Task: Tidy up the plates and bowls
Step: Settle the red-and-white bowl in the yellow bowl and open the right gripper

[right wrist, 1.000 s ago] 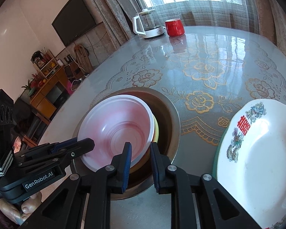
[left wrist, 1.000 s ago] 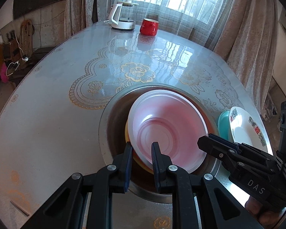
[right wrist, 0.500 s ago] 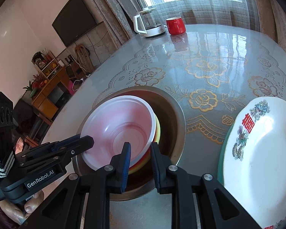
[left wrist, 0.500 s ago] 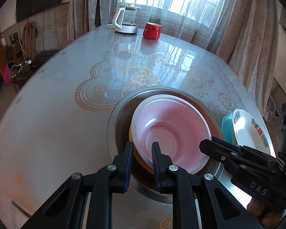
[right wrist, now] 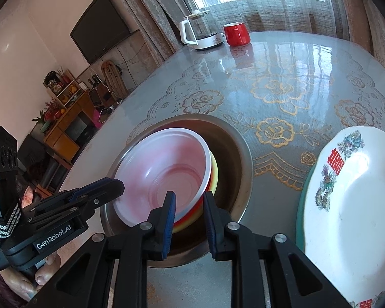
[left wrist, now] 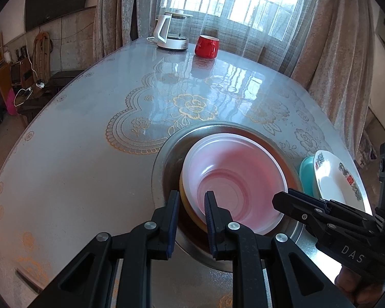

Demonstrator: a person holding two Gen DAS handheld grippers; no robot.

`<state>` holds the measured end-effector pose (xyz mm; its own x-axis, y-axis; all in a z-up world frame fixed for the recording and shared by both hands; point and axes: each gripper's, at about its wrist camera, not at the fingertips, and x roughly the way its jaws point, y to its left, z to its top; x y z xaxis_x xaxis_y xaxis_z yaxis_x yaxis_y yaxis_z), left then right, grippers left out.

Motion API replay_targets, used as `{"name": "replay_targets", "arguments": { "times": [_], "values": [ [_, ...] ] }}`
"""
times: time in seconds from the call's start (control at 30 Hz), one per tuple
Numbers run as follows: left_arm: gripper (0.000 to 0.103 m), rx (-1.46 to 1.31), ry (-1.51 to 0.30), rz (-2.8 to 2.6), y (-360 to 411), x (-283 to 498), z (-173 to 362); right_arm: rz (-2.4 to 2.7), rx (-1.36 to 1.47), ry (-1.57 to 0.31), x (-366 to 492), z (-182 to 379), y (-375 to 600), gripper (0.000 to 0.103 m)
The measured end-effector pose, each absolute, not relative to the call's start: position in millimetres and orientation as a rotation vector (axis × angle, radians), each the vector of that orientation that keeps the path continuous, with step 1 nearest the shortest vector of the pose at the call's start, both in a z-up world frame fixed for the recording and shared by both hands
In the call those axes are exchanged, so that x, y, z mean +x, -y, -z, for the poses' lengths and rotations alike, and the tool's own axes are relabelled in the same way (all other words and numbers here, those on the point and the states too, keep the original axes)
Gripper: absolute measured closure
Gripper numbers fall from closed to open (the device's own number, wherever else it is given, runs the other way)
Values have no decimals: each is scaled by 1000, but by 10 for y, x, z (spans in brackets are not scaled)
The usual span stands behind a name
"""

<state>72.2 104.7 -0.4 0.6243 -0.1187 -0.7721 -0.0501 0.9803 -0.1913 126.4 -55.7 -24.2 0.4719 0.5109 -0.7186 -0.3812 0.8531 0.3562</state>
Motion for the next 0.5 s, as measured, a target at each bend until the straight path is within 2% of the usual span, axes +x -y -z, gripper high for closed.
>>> {"name": "replay_targets", "arguments": {
  "times": [0.5],
  "values": [
    [82,-205,-891,23,-1027,698,-18,-536,155,-898,1166,199,649,78]
  ]
}}
